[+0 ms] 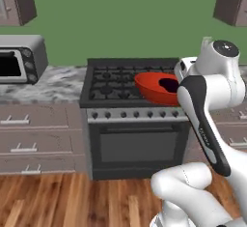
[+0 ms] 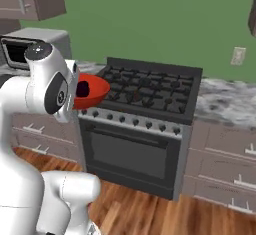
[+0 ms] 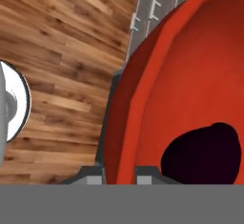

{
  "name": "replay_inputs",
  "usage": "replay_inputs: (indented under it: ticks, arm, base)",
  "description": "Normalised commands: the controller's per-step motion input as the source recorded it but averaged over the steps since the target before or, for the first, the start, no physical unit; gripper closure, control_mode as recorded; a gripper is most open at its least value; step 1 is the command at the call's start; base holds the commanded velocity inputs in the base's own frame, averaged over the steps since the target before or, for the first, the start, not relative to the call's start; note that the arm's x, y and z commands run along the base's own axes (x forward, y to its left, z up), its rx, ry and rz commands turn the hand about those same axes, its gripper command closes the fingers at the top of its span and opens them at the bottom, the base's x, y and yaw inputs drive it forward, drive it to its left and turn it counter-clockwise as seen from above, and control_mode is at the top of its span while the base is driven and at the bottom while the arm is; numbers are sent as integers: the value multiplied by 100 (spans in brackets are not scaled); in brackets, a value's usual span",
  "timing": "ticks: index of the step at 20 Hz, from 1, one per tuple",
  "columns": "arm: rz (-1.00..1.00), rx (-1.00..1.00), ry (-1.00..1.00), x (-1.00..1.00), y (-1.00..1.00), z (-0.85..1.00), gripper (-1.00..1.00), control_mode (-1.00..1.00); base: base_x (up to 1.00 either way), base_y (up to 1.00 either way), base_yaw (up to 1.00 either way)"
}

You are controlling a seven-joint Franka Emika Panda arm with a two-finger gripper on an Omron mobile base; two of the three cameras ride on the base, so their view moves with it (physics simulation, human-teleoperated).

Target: Pick the eggplant from the sink and place it in the bowl. Then pick the bowl and place it in the microwave. Then close the microwave door and press the start button.

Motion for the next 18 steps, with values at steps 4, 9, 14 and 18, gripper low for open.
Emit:
replay_inputs:
  ticks: [4, 9, 14, 18]
  arm:
    - [0, 0, 0, 0, 0, 0, 100, 100]
    - [0, 0, 0, 0, 0, 0, 100, 100]
    - [0, 0, 0, 0, 0, 0, 100, 100]
    - [0, 0, 0, 0, 0, 0, 100, 100]
  base:
    - [50, 54, 63]
    - [44, 68, 66]
    - [46, 67, 66]
    - [73, 72, 56]
